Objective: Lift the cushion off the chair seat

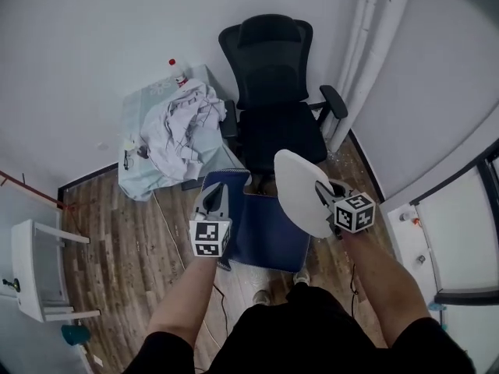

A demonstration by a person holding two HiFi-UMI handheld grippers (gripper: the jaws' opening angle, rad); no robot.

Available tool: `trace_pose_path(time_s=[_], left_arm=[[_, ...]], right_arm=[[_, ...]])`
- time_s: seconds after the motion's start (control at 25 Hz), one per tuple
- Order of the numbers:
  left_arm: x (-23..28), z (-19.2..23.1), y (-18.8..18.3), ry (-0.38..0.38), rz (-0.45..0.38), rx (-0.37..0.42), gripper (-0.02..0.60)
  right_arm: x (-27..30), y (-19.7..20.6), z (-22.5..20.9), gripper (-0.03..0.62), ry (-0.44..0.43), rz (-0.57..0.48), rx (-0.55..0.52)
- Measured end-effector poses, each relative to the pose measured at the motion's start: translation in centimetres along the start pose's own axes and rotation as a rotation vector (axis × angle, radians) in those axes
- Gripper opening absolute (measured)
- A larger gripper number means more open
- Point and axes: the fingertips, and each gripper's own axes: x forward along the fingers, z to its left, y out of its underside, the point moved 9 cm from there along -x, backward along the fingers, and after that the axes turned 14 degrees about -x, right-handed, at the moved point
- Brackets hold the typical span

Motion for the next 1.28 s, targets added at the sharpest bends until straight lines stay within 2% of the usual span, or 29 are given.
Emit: trace_pose_path(time_s=[0.32,0.84,1.28], left_arm=[[0.6,1.2,-4.6,-0.026,-0.065,-0.026,0.005],[1.1,3.0,-14.5,-0.044,-0.169,0.048,0.005],[1.2,3.9,-17.4,-0.034,-0.194,0.074,0.005]], right_arm=[[0.3,-6.0,-0.1,0.048,-0.006,-0.105,-0.023],[0.2,-15.2,-2.1,0.048,0.055,-0.242,-0.054],[-0.5,-19.9,-2.8,0.047,0.086,-0.289,-0.103]])
